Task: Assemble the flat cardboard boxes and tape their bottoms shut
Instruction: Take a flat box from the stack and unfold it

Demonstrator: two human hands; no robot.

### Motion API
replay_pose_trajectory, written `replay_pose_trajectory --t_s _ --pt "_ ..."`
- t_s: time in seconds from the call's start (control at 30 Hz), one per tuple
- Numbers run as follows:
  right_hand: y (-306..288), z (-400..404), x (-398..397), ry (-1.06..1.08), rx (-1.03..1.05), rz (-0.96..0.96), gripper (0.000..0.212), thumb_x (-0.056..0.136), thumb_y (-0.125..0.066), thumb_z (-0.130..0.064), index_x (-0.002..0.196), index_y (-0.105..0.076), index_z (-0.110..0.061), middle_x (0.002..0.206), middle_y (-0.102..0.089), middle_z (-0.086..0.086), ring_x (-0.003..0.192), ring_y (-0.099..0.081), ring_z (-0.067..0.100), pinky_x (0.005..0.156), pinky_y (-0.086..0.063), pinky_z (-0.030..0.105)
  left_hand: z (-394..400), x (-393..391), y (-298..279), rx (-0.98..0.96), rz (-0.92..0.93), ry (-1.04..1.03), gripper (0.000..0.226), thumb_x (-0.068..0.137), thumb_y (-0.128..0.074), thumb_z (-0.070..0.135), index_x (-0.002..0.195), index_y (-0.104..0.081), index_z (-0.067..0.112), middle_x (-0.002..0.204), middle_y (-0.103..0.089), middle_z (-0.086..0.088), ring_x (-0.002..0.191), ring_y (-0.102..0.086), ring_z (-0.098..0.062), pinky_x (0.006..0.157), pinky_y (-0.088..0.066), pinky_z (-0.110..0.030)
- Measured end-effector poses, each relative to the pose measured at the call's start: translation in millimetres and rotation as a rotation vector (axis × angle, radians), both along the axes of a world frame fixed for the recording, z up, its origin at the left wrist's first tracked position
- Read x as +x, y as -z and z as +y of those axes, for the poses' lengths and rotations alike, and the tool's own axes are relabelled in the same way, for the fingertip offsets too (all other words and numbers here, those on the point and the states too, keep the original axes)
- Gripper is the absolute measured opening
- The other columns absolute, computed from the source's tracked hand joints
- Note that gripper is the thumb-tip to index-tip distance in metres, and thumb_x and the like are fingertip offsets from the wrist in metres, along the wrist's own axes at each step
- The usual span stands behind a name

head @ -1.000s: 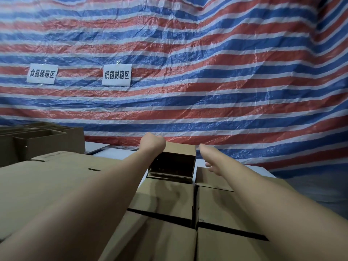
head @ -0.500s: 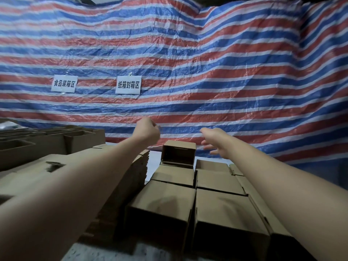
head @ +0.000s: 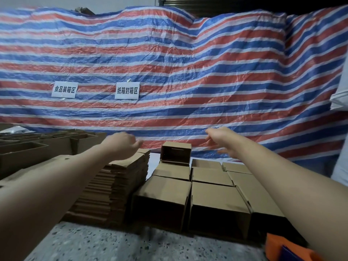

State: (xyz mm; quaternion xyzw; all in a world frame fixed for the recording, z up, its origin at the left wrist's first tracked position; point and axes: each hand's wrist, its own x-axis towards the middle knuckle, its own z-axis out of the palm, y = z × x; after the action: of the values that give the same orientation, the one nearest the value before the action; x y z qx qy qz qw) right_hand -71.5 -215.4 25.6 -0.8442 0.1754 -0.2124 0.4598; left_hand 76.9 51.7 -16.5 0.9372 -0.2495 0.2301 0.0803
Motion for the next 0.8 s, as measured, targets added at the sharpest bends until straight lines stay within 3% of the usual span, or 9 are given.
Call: replay_pose_trajectory --t_s 0.03,0.1,0.2,0.27,0.37,0.6,0.73,0.8 --pt "0 0 -1 0.001 -0.005 0.002 0.036 0.106 -0.042 -0.031 0.124 -0.058 -0.004 0.111 -0.065 0.01 0.104 -0.06 0.025 0.096 -0.042 0.043 3 3 7 0.01 0.017 -0.023 0.061 0.097 -0.025 0.064 0.116 -0.065 0.021 0.122 -0.064 -0.008 0.108 -0.06 -0.022 0.091 -0.05 -0.04" --pt "0 0 -1 0.0 -0.02 0.005 0.038 0.105 -0.042 -0.031 0.128 -0.056 -0.003 0.108 -0.064 0.01 0.102 -0.06 0.024 0.095 -0.043 0.042 8 8 21 0.038 0.087 -0.084 0.067 0.094 -0.028 0.07 0.145 -0.043 0.029 0.152 -0.041 -0.004 0.138 -0.04 -0.026 0.11 -0.036 -0.046" --pt "2 3 0 0.0 -0.043 0.029 0.038 0.106 -0.041 -0.031 0.123 -0.059 -0.002 0.107 -0.063 0.009 0.096 -0.059 0.022 0.093 -0.043 0.041 12 16 41 0.115 0.155 -0.136 0.08 0.091 -0.023 0.075 0.154 -0.026 0.026 0.162 -0.022 -0.006 0.148 -0.021 -0.026 0.118 -0.02 -0.046" --pt "6 5 2 -0.009 -0.057 0.052 0.038 0.106 -0.04 -0.031 0.123 -0.059 -0.003 0.114 -0.063 0.01 0.102 -0.059 0.023 0.093 -0.043 0.04 13 19 52 0.118 0.185 -0.143 0.08 0.091 -0.024 0.075 0.153 -0.028 0.024 0.16 -0.027 -0.008 0.146 -0.025 -0.027 0.116 -0.021 -0.045" --pt "10 8 5 -0.019 -0.067 0.069 0.041 0.106 -0.041 -0.031 0.135 -0.053 -0.003 0.118 -0.061 0.009 0.104 -0.058 0.023 0.091 -0.041 0.038 13 17 62 0.125 0.217 -0.125 0.067 0.093 -0.034 0.069 0.141 -0.043 0.022 0.143 -0.049 -0.005 0.131 -0.045 -0.025 0.107 -0.036 -0.041" --pt "16 11 12 -0.029 -0.084 0.07 0.036 0.105 -0.043 -0.03 0.126 -0.058 -0.005 0.119 -0.063 0.009 0.096 -0.061 0.019 0.094 -0.043 0.039 14 2 78 0.107 0.008 -0.119 0.037 0.094 -0.041 0.06 0.107 -0.054 0.028 0.112 -0.06 0.004 0.107 -0.053 -0.02 0.093 -0.041 -0.036" --pt "18 13 16 -0.034 -0.07 0.067 0.04 0.104 -0.043 -0.03 0.133 -0.053 -0.004 0.116 -0.064 0.009 0.092 -0.06 0.017 0.095 -0.043 0.04 14 -8 83 0.081 -0.099 -0.081 0.033 0.092 -0.045 0.061 0.102 -0.053 0.03 0.108 -0.061 0.007 0.104 -0.054 -0.019 0.088 -0.04 -0.034" --pt "19 14 17 -0.034 -0.065 0.071 0.043 0.104 -0.044 -0.031 0.137 -0.052 -0.005 0.112 -0.064 0.007 0.091 -0.06 0.016 0.094 -0.044 0.039 14 -12 84 0.047 -0.138 -0.025 0.031 0.095 -0.047 0.054 0.111 -0.055 0.03 0.112 -0.062 0.006 0.106 -0.057 -0.02 0.089 -0.043 -0.035"
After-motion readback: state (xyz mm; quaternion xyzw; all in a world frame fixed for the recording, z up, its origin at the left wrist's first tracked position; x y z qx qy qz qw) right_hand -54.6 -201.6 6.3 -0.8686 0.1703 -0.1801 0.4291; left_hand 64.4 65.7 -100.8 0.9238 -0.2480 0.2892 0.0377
